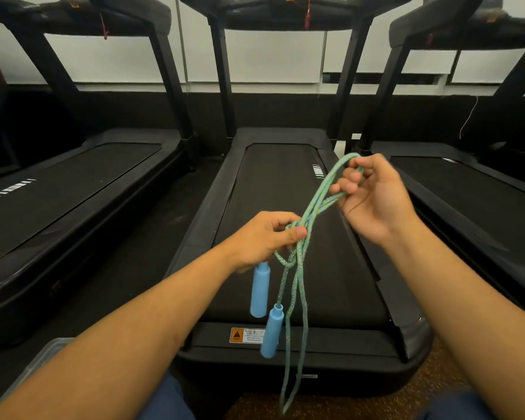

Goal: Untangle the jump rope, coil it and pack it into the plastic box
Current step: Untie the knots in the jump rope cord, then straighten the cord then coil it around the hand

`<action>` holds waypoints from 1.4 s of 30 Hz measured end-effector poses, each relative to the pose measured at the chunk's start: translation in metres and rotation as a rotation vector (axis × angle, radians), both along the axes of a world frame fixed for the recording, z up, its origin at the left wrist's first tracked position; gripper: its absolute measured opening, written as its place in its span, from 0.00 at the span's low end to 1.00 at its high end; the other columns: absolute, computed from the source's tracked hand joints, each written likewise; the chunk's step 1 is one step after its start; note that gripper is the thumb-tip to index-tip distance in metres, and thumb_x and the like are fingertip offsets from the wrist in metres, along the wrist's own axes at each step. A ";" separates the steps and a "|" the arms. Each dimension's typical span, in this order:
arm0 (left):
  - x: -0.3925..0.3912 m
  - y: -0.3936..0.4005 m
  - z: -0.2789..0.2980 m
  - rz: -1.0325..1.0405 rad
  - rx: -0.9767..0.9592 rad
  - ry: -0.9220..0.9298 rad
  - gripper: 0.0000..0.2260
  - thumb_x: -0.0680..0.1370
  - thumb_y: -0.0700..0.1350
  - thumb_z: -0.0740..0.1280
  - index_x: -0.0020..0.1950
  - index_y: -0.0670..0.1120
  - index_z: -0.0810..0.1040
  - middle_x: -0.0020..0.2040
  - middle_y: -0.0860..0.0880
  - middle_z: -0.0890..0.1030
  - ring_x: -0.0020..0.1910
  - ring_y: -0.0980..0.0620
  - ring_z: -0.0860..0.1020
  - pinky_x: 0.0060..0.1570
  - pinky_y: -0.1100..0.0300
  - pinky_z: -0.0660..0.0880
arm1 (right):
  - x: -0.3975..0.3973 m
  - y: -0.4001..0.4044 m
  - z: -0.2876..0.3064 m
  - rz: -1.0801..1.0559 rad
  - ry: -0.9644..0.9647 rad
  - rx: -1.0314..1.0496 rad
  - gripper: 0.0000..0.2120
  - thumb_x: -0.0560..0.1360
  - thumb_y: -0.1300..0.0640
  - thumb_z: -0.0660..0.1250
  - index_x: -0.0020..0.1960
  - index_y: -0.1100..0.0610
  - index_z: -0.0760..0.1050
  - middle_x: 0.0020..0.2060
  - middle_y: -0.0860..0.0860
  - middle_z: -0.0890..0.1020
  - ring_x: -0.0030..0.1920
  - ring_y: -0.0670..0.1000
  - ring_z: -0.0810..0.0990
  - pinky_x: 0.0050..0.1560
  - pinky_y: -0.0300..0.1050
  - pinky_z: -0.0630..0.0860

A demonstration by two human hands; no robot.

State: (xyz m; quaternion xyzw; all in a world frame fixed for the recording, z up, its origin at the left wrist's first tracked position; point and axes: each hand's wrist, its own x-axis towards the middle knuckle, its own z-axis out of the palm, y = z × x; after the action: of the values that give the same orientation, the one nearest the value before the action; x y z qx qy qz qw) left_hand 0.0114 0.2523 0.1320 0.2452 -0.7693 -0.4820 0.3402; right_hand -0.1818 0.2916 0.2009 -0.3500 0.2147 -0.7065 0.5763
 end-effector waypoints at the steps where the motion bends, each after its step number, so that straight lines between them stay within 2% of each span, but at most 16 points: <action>1: 0.002 0.000 0.001 -0.009 0.008 0.002 0.08 0.82 0.44 0.67 0.45 0.45 0.82 0.36 0.50 0.75 0.34 0.59 0.72 0.36 0.63 0.67 | -0.005 0.000 0.004 -0.023 -0.052 -0.010 0.11 0.79 0.60 0.57 0.38 0.55 0.69 0.25 0.46 0.66 0.24 0.45 0.65 0.35 0.41 0.73; 3: 0.007 -0.001 -0.001 -0.018 0.020 -0.053 0.10 0.82 0.49 0.66 0.44 0.49 0.83 0.35 0.50 0.74 0.34 0.56 0.71 0.36 0.57 0.62 | -0.021 0.000 0.013 -0.074 -0.174 -0.043 0.11 0.77 0.61 0.59 0.36 0.54 0.67 0.24 0.45 0.65 0.24 0.44 0.63 0.36 0.39 0.72; 5: 0.012 -0.003 -0.005 -0.025 0.023 -0.133 0.11 0.82 0.51 0.67 0.43 0.50 0.83 0.34 0.49 0.74 0.36 0.49 0.70 0.37 0.54 0.63 | -0.042 0.002 0.020 -0.113 -0.266 -0.080 0.09 0.71 0.62 0.64 0.36 0.53 0.66 0.24 0.45 0.65 0.23 0.43 0.63 0.36 0.37 0.70; 9: 0.020 -0.009 -0.010 0.005 0.022 -0.221 0.10 0.82 0.48 0.69 0.42 0.48 0.83 0.34 0.54 0.76 0.35 0.56 0.72 0.39 0.63 0.71 | -0.082 0.009 0.021 -0.207 -0.329 -0.113 0.06 0.66 0.60 0.66 0.35 0.54 0.69 0.24 0.46 0.64 0.21 0.43 0.61 0.32 0.36 0.69; 13: 0.026 -0.021 -0.011 0.161 -0.002 -0.247 0.12 0.80 0.50 0.71 0.42 0.44 0.84 0.35 0.50 0.78 0.36 0.56 0.74 0.41 0.63 0.73 | -0.107 0.014 0.020 -0.305 -0.346 -0.112 0.06 0.64 0.59 0.67 0.34 0.55 0.70 0.25 0.45 0.63 0.22 0.44 0.59 0.29 0.37 0.67; 17: 0.035 -0.036 -0.017 0.365 0.022 -0.276 0.14 0.78 0.53 0.73 0.39 0.45 0.84 0.34 0.47 0.77 0.36 0.52 0.73 0.42 0.57 0.72 | -0.123 0.024 0.022 -0.396 -0.319 -0.154 0.06 0.63 0.59 0.69 0.35 0.54 0.72 0.25 0.45 0.64 0.23 0.44 0.61 0.31 0.37 0.68; 19: 0.043 -0.042 -0.019 0.482 0.042 -0.294 0.15 0.79 0.53 0.72 0.41 0.42 0.84 0.34 0.46 0.75 0.32 0.54 0.71 0.38 0.60 0.70 | -0.137 0.027 0.022 -0.407 -0.336 -0.216 0.06 0.65 0.60 0.70 0.35 0.55 0.73 0.25 0.46 0.65 0.23 0.44 0.63 0.30 0.37 0.69; 22: 0.057 -0.051 -0.022 0.657 0.114 -0.256 0.19 0.79 0.52 0.72 0.46 0.34 0.83 0.32 0.46 0.69 0.21 0.57 0.62 0.23 0.66 0.60 | -0.166 0.025 0.013 -0.404 -0.409 -0.288 0.07 0.64 0.61 0.72 0.36 0.57 0.74 0.25 0.47 0.67 0.22 0.45 0.65 0.28 0.39 0.70; 24: 0.063 -0.055 -0.024 0.699 0.174 -0.185 0.20 0.80 0.52 0.71 0.48 0.32 0.81 0.32 0.46 0.68 0.22 0.56 0.60 0.21 0.66 0.57 | -0.177 0.022 0.008 -0.502 -0.255 -0.227 0.12 0.63 0.58 0.76 0.39 0.54 0.73 0.27 0.46 0.67 0.24 0.45 0.64 0.30 0.39 0.70; 27: 0.057 -0.052 -0.019 0.640 0.249 -0.082 0.17 0.80 0.50 0.71 0.50 0.35 0.83 0.33 0.47 0.69 0.23 0.56 0.59 0.22 0.65 0.55 | -0.148 0.020 0.008 -0.575 0.275 -0.031 0.08 0.74 0.55 0.72 0.41 0.50 0.73 0.28 0.46 0.66 0.25 0.45 0.64 0.32 0.40 0.71; 30: 0.044 -0.043 -0.008 0.505 0.274 0.004 0.10 0.79 0.45 0.72 0.54 0.38 0.85 0.35 0.47 0.71 0.27 0.54 0.62 0.22 0.65 0.55 | -0.096 0.015 -0.003 -0.482 0.906 0.065 0.05 0.78 0.58 0.69 0.44 0.57 0.79 0.29 0.50 0.71 0.28 0.47 0.70 0.31 0.42 0.74; 32: 0.036 -0.036 -0.001 0.431 0.277 0.046 0.08 0.79 0.41 0.72 0.56 0.40 0.85 0.38 0.47 0.75 0.29 0.56 0.67 0.22 0.66 0.57 | -0.073 0.013 -0.019 -0.341 1.194 0.081 0.06 0.76 0.58 0.73 0.47 0.62 0.81 0.28 0.50 0.76 0.29 0.47 0.75 0.31 0.43 0.77; 35: 0.029 -0.026 0.006 0.342 0.256 0.066 0.09 0.79 0.38 0.71 0.58 0.43 0.84 0.41 0.46 0.77 0.30 0.56 0.69 0.22 0.66 0.58 | -0.051 0.009 -0.044 -0.082 1.453 0.084 0.09 0.73 0.56 0.77 0.49 0.58 0.81 0.31 0.50 0.83 0.28 0.43 0.78 0.31 0.46 0.78; 37: 0.026 -0.021 0.007 0.281 0.226 0.075 0.11 0.79 0.36 0.69 0.60 0.44 0.83 0.43 0.45 0.76 0.31 0.54 0.66 0.22 0.66 0.58 | -0.038 0.006 -0.052 0.046 1.598 0.123 0.13 0.71 0.57 0.78 0.53 0.52 0.79 0.36 0.51 0.84 0.31 0.46 0.80 0.38 0.55 0.80; 40: 0.023 -0.017 0.009 0.212 0.181 0.091 0.13 0.79 0.35 0.69 0.61 0.47 0.82 0.44 0.47 0.78 0.30 0.55 0.68 0.24 0.66 0.60 | -0.028 0.000 -0.055 0.195 1.671 0.113 0.19 0.70 0.60 0.77 0.58 0.48 0.77 0.35 0.49 0.82 0.33 0.51 0.81 0.43 0.54 0.77; 42: 0.022 -0.014 0.010 0.189 0.147 0.085 0.14 0.79 0.36 0.69 0.62 0.49 0.80 0.45 0.49 0.80 0.35 0.52 0.72 0.30 0.61 0.62 | -0.026 0.000 -0.056 0.218 1.659 0.096 0.20 0.70 0.58 0.77 0.59 0.46 0.77 0.37 0.48 0.82 0.34 0.51 0.82 0.45 0.54 0.77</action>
State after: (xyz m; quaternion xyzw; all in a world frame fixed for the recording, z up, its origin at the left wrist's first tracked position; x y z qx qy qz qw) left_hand 0.0337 0.2381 0.1417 0.3203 -0.6902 -0.5127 0.3978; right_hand -0.2073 0.2920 0.1452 -0.7501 0.5640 -0.1501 0.3110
